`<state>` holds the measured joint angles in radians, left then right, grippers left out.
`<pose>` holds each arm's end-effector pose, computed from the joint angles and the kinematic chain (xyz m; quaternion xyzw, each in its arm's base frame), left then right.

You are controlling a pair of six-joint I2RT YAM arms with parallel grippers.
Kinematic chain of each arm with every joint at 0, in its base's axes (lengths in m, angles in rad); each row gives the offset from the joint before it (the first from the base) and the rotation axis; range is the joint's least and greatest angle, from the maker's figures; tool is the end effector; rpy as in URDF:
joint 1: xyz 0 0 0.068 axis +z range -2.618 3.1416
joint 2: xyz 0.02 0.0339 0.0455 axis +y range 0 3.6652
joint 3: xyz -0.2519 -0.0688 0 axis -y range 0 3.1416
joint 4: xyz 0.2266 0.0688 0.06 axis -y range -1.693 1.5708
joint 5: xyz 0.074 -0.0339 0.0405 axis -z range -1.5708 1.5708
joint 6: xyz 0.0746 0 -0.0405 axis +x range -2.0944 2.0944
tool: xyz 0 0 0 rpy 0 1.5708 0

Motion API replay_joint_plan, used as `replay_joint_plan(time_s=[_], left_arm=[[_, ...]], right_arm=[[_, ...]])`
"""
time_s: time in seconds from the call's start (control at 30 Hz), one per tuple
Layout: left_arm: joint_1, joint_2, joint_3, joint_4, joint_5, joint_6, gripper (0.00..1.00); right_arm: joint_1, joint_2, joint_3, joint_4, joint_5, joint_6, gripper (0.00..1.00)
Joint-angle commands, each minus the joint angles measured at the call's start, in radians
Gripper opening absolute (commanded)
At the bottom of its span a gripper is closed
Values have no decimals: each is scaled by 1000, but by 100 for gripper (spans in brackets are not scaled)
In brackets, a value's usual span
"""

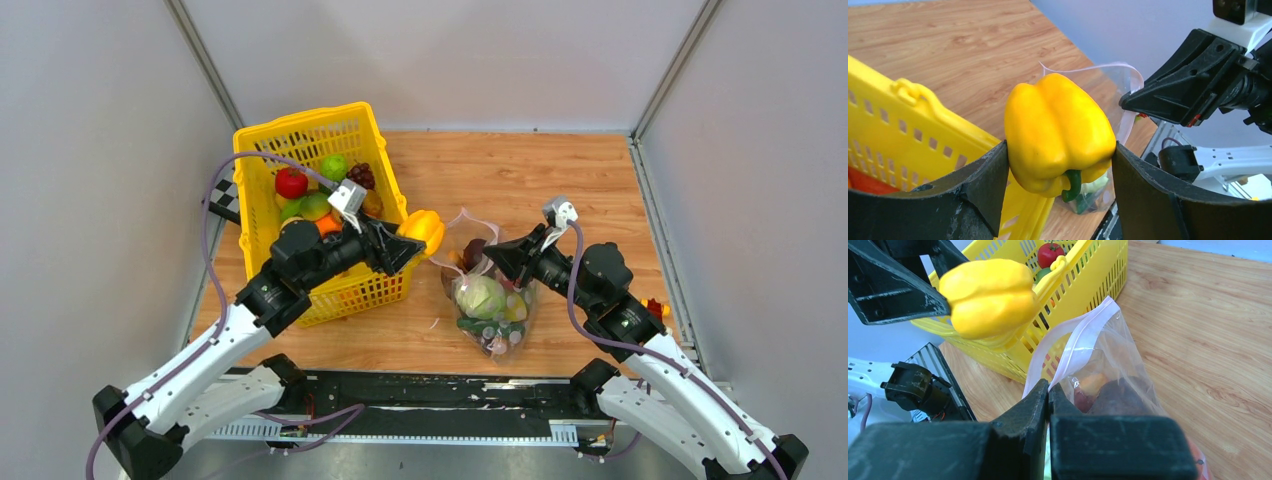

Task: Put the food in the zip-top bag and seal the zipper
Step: Place the fake vegetable in the zipper food storage bag.

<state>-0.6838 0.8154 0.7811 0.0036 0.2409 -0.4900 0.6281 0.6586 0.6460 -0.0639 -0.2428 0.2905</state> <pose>0.1610 -0.1542 0.3446 0.1522 0.7012 -0.4546 0.5277 0.1465 0.1286 0.3136 -0.2035 0.7041 0.3787 0.5653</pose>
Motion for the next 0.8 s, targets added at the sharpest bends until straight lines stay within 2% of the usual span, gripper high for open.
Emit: replay_joint_plan(time_s=[0.0, 0.57, 0.77], left_arm=[[-56, 48, 55, 94, -37, 9, 49], [-210, 290, 160, 104, -41, 71, 51], [-244, 330, 158, 134, -141, 66, 52]], right_arm=[[3, -16, 33, 51, -21, 12, 3], [3, -37, 31, 44, -39, 3, 3], [2, -48, 28, 56, -96, 8, 3]])
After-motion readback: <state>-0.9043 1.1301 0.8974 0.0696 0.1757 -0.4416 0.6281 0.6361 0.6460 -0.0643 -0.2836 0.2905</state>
